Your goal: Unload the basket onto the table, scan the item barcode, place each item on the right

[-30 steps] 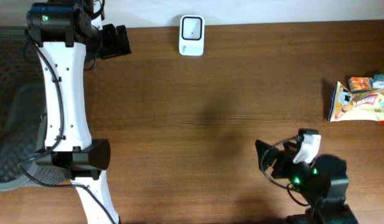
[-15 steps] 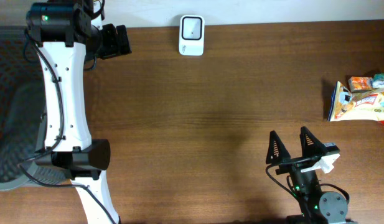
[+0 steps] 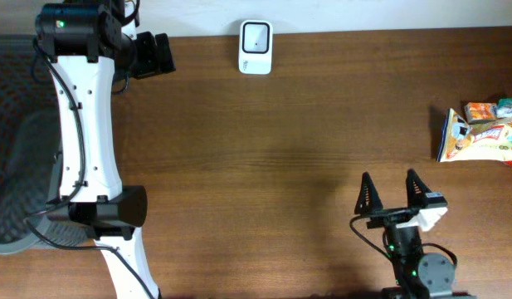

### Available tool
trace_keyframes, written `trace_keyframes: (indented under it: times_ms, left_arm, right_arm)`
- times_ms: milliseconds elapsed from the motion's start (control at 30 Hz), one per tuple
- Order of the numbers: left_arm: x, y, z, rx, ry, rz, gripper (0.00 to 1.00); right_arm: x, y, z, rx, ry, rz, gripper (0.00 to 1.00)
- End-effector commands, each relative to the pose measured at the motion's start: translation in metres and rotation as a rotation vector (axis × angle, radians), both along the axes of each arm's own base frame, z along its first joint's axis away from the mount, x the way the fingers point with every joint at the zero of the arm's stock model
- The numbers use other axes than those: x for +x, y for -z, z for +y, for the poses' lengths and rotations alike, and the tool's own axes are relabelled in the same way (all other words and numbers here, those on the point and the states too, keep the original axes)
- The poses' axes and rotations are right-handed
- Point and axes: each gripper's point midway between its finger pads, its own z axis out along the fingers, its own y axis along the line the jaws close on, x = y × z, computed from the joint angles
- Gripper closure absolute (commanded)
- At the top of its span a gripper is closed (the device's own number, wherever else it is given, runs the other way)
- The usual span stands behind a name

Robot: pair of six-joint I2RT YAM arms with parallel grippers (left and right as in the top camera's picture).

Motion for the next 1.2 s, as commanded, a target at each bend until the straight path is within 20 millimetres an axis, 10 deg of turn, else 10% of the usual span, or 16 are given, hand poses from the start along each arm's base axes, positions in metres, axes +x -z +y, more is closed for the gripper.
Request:
trace_keyframes:
  times_ms: [0, 400, 1167]
  left_arm:
    - [0.0001, 0.0, -0.0019, 0.0, 0.012, -0.001, 0.01]
    - [0.0002, -0.0001, -0.0019, 0.0, 0.012, -0.001, 0.01]
    - [0.0002, 0.0001, -0.0029, 0.0, 0.015, -0.001, 0.01]
  right_arm:
    - [0.001, 0.035, -0.0155, -0.029, 0.089, 0.131, 0.01]
    - [0.0006, 0.0399, -0.0161, -0.29, 0.091, 0.141, 0.01]
    - [0.0006, 0.04, -0.011, -0.203, 0.063, 0.143, 0.02]
